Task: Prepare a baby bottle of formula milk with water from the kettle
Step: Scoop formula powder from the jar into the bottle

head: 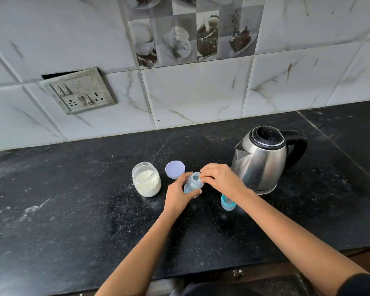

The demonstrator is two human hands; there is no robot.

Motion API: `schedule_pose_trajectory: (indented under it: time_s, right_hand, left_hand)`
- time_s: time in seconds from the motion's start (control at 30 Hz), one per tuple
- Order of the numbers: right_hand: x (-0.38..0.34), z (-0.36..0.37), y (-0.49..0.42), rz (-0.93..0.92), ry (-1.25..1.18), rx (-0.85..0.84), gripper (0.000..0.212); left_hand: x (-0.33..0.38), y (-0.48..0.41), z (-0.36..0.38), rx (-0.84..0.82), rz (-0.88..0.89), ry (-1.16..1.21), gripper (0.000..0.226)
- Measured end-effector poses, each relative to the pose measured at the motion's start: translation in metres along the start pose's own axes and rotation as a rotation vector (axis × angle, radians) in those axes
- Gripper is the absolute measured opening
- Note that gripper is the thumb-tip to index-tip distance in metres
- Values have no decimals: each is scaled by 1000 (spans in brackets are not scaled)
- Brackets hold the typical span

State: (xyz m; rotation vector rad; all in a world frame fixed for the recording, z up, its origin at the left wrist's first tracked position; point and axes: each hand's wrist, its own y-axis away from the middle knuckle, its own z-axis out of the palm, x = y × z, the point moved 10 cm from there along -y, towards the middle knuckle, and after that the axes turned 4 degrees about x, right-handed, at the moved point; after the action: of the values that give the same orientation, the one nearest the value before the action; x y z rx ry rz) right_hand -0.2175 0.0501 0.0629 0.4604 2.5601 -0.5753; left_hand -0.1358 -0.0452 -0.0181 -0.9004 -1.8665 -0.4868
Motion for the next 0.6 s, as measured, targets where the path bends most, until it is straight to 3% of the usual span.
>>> schedule_pose_trajectory:
  time_s: [0.23, 0.6]
  right_hand:
    - [8, -16, 4, 75, -124, 163, 8]
    - [2, -20, -5, 61, -63, 149, 8]
  left_hand:
    - [-6, 1, -2, 17, -11, 42, 52]
    - [-7, 3, 0, -4, -48, 42, 51]
